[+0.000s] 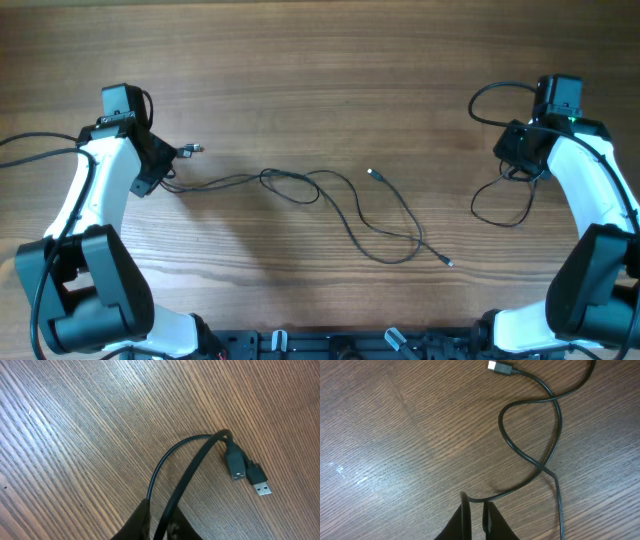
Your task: Untangle cables
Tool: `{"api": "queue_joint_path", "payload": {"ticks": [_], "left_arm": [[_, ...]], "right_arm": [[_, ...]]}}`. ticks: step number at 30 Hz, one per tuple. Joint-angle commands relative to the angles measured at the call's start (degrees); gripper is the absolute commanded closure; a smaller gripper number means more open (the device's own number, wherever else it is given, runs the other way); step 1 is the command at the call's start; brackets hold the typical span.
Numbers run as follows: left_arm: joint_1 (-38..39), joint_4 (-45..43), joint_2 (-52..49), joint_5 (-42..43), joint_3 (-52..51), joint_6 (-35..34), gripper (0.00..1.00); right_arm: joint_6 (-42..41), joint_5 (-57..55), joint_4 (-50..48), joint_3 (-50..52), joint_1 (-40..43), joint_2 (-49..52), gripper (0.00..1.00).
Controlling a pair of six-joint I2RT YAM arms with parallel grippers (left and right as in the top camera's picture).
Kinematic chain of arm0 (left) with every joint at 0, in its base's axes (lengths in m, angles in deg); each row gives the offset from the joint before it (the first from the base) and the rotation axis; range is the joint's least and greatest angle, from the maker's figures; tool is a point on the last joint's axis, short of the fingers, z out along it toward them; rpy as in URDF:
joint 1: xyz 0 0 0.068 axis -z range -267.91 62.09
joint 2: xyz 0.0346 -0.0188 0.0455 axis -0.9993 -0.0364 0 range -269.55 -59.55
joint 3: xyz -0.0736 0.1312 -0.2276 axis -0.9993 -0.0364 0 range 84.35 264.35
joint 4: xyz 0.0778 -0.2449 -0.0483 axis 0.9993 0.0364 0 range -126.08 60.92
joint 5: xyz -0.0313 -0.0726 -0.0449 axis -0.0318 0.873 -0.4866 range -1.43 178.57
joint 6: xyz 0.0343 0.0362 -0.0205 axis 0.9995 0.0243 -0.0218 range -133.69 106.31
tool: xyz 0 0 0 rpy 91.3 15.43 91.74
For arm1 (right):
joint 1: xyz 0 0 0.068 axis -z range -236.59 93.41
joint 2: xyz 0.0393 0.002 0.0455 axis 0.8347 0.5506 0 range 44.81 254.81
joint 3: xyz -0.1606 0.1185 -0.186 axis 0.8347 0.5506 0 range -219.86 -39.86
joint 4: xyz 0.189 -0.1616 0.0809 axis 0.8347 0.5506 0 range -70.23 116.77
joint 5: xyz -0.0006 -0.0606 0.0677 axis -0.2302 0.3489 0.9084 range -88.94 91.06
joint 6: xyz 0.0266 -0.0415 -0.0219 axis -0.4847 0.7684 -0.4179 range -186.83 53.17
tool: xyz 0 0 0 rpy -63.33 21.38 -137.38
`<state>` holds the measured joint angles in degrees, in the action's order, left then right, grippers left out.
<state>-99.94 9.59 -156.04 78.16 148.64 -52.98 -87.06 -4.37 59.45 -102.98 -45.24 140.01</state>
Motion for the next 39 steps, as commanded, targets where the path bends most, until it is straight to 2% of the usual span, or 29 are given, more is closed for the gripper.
{"api": "queue_joint_path", "payload": {"ticks": [1,19,21,24,27,28,29,30,35,39], "left_arm": [[-0.2,0.0,0.1,0.3,-0.2,0.0,0.87],[-0.2,0.0,0.1,0.3,-0.2,0.0,0.83],[-0.2,0.0,0.1,0.3,-0.2,0.0,0.77],[-0.2,0.0,0.1,0.3,-0.2,0.0,0.61],[-0.2,0.1,0.1,0.3,-0.2,0.0,0.37],[-0.2,0.0,0.1,0.3,-0.2,0.0,0.29],[-0.2,0.0,0.1,0.3,-0.2,0.0,0.25],[-0.2,0.0,0.1,0.3,-0.2,0.0,0.21],[-0.2,0.1,0.1,0.3,-0.2,0.0,0.02],[-0.2,0.1,0.1,0.3,-0.2,0.0,0.0]], "right_arm": [[0.6,-1.2,-0.8,0.1,0.2,1.0,0.87],[0.7,-1.2,-4.7,0.2,0.2,1.0,0.83],[0.7,-1.2,-5.3,0.2,0.2,1.0,0.76],[0.7,-1.2,-6.0,0.2,0.2,1.0,0.57],[0.7,-1.2,-6.7,0.2,0.2,1.1,0.23],[0.7,-1.3,-6.8,0.2,0.2,1.1,0.16],[0.7,-1.8,-6.9,0.2,0.2,1.1,0.06],[0.5,-3.1,-6.8,0.2,0.2,1.1,0.0],[-2.6,-13.3,-5.7,0.2,0.2,1.8,0.0],[-2.3,-14.3,-6.1,0.2,0.2,4.6,0.0]]}}
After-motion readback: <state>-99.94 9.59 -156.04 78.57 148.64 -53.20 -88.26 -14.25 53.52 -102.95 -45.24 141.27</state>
